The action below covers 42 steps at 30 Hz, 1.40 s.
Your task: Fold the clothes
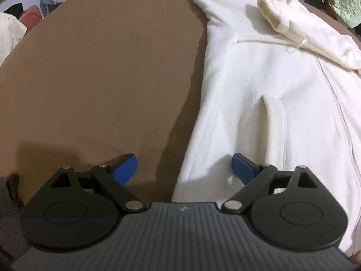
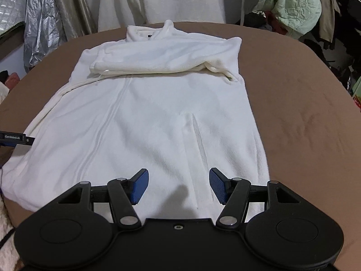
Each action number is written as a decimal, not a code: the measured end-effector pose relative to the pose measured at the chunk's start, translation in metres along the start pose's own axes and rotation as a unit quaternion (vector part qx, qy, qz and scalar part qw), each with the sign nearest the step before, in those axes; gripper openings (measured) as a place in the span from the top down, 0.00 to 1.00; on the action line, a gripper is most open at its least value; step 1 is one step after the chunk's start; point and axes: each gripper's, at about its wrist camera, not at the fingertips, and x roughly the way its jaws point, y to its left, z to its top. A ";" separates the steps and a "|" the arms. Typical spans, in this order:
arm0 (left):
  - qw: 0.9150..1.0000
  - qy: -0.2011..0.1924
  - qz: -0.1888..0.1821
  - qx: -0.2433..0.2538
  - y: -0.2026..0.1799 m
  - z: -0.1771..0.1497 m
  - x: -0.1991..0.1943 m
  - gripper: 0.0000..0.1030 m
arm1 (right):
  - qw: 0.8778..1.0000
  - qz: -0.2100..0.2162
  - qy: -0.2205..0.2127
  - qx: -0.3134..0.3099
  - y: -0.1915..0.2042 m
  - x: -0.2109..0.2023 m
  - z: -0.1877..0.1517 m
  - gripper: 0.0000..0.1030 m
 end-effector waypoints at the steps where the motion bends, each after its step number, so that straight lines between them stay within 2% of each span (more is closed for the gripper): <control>1: 1.000 0.002 -0.002 -0.004 0.001 -0.003 -0.002 0.09 | 1.000 -0.001 0.000 0.000 -0.002 -0.003 -0.001 0.37; 3: 1.000 0.007 -0.013 -0.017 0.004 -0.008 -0.007 0.09 | 1.000 -0.003 0.003 0.002 -0.009 -0.008 -0.005 0.37; 7: 0.997 0.025 -0.045 -0.057 0.012 -0.015 -0.013 0.09 | 0.999 -0.019 0.038 -0.004 -0.031 -0.006 -0.015 0.34; 10: 0.996 0.030 -0.063 -0.051 0.007 -0.021 -0.018 0.09 | 0.998 -0.031 0.058 0.008 -0.052 0.000 -0.028 0.34; 15: 0.998 0.024 -0.046 -0.021 -0.008 -0.028 -0.021 0.09 | 0.996 -0.019 0.080 0.040 -0.083 0.010 -0.056 0.34; 18: 0.998 0.031 -0.049 -0.034 -0.005 -0.028 -0.016 0.06 | 0.994 -0.009 0.096 0.058 -0.102 0.019 -0.074 0.33; 21: 0.998 0.028 -0.051 -0.036 -0.005 -0.028 -0.016 0.07 | 0.993 0.032 0.088 0.077 -0.115 0.024 -0.086 0.26; 23: 0.997 0.021 -0.070 -0.020 -0.009 -0.028 -0.018 0.17 | 0.991 0.064 0.070 0.091 -0.121 0.024 -0.092 0.23; 25: 0.994 0.015 -0.104 -0.005 -0.012 -0.025 -0.019 0.48 | 0.989 0.095 0.053 0.104 -0.127 0.024 -0.098 0.23; 26: 0.993 0.014 -0.117 -0.001 -0.014 -0.025 -0.020 0.57 | 0.987 0.111 0.044 0.111 -0.130 0.024 -0.101 0.23; 27: 0.991 0.011 -0.130 0.002 -0.015 -0.025 -0.021 0.79 | 0.987 0.114 0.037 0.108 -0.128 0.025 -0.101 0.23; 28: 0.990 0.008 -0.137 0.004 -0.016 -0.024 -0.021 0.83 | 0.988 0.110 0.030 0.101 -0.124 0.026 -0.100 0.24; 29: 0.990 0.006 -0.139 0.006 -0.017 -0.024 -0.021 0.83 | 0.990 0.106 0.023 0.094 -0.120 0.027 -0.100 0.25; 31: 0.990 0.004 -0.142 0.006 -0.017 -0.023 -0.022 0.83 | 0.992 0.098 0.009 0.079 -0.112 0.030 -0.098 0.40; 35: 0.989 0.004 -0.147 0.004 -0.015 -0.024 -0.022 0.83 | 0.995 0.083 -0.019 0.049 -0.096 0.035 -0.095 0.47; 37: 0.989 0.003 -0.149 0.006 -0.017 -0.024 -0.021 0.83 | 0.996 0.075 -0.033 0.034 -0.087 0.038 -0.094 0.67; 39: 0.988 0.003 -0.151 0.001 -0.017 -0.023 -0.020 0.81 | 0.996 0.070 -0.041 0.031 -0.082 0.035 -0.092 0.78; 42: 0.988 0.005 -0.155 -0.005 -0.018 -0.022 -0.018 0.78 | 0.996 0.073 -0.038 0.038 -0.088 0.036 -0.091 0.78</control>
